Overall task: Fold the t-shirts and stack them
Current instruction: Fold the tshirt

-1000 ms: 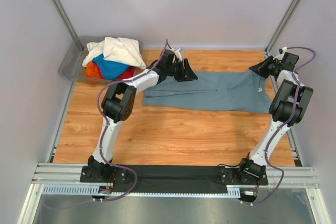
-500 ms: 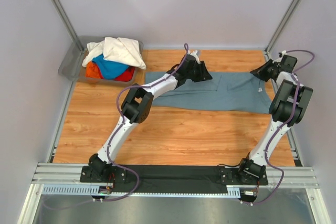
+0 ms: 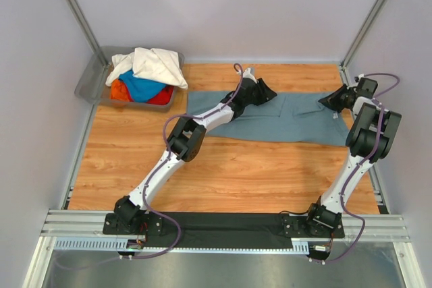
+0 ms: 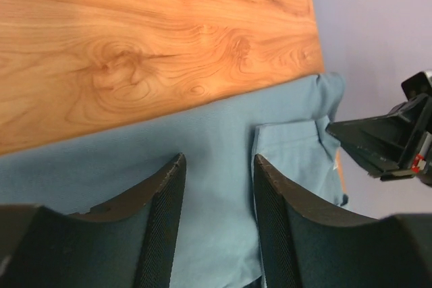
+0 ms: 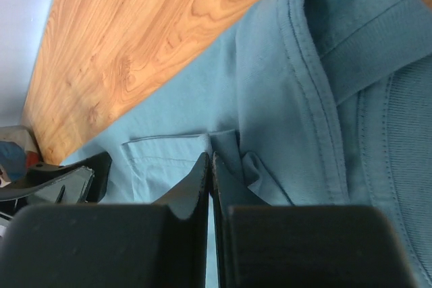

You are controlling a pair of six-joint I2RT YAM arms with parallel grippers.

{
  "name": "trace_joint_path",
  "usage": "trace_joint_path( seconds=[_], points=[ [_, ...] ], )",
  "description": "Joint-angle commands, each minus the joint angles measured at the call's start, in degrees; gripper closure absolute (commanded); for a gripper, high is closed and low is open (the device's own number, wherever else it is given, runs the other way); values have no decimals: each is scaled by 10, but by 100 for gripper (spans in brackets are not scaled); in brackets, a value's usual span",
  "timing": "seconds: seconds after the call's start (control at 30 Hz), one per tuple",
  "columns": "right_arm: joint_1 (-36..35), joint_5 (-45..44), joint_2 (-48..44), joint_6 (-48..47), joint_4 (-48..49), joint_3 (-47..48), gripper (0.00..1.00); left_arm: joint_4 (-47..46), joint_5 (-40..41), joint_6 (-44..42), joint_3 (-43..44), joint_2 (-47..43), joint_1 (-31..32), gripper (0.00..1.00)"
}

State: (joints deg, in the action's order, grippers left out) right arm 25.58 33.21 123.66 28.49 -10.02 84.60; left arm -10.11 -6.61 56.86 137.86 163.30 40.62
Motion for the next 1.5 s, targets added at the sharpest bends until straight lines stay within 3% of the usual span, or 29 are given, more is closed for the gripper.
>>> trace_joint_path(
  seconds=[0.0,0.13,0.23,0.53,0.7,0.93,1.03,1.13,1.23,1.27,1.37,1.4,1.47],
  points=[
    [3,10,-14,14,40,0,100,-55,14,39,21,8,14,51],
    [2,-80,-21,-9,-21,23,100,-45,8,-1,-13,-42,14,50],
    [4,-97,-28,-23,-12,32,100,-33,-6,-31,-34,-75,12,50],
    [3,-77,-25,-48,31,73,100,-5,-64,-54,-90,-132,9,52],
    [3,-67,-2,-55,0,125,100,19,-96,-88,-121,-167,-3,53],
    [-5,-7,-33,-32,3,80,98,31,-134,-91,-102,-151,-17,47],
    [-4,-42,-60,-48,-34,56,95,33,-140,-91,-123,-165,-19,48],
    [-3,-68,-61,-68,-60,55,88,58,-146,-105,-133,-186,-19,49],
    [-4,-127,-40,-76,-101,92,70,96,-161,-134,-147,-209,-26,51],
    [-4,-151,-33,-77,-124,109,60,113,-162,-154,-152,-217,-27,52],
    [-22,-297,-17,-101,-245,186,45,180,-165,-203,-186,-263,-37,54],
    [-30,-387,-18,-106,-300,204,41,219,-164,-218,-195,-288,-41,54],
    [-55,-439,-21,-114,-341,243,34,266,-156,-250,-215,-315,-48,55]
  ],
)
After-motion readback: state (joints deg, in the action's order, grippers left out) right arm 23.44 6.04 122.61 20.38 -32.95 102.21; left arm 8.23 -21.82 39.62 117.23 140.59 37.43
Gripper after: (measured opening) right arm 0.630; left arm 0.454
